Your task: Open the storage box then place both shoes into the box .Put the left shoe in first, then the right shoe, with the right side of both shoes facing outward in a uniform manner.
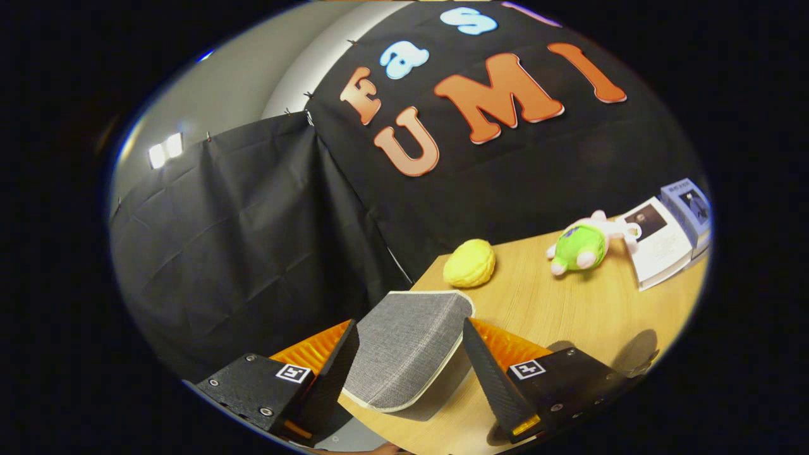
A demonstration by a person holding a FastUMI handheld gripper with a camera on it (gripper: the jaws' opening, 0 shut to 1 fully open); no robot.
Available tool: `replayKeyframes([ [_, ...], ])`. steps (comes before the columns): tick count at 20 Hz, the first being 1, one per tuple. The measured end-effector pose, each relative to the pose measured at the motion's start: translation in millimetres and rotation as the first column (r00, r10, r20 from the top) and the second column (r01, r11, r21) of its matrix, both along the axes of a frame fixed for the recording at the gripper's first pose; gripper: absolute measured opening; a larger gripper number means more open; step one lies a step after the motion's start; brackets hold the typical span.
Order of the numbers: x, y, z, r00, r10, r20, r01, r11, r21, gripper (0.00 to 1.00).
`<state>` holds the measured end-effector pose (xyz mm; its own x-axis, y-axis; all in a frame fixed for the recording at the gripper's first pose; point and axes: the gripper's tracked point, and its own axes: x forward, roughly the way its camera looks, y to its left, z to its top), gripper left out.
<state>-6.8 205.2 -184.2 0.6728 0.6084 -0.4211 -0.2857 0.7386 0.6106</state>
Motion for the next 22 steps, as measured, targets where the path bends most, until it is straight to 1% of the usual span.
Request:
replayKeyframes([
  [3, 0, 10, -24, 0.995, 0.015, -0.099, -0.009, 0.998, 0.056, 0.97],
  [7, 3, 27, -53, 0.973, 0.044, -0.225, -0.01, 0.988, 0.154, 0.96],
  [14, 5, 54, -98, 0.929, 0.099, -0.357, -0.022, 0.977, 0.213, 0.96],
  [17, 4, 70, -112, 0.906, 0.133, -0.402, -0.02, 0.962, 0.273, 0.96],
  [20, 6, 76, -105, 0.906, 0.149, -0.397, -0.003, 0.938, 0.347, 0.96],
  [22, 9, 72, -103, 0.917, 0.131, -0.377, 0.007, 0.939, 0.343, 0.93],
])
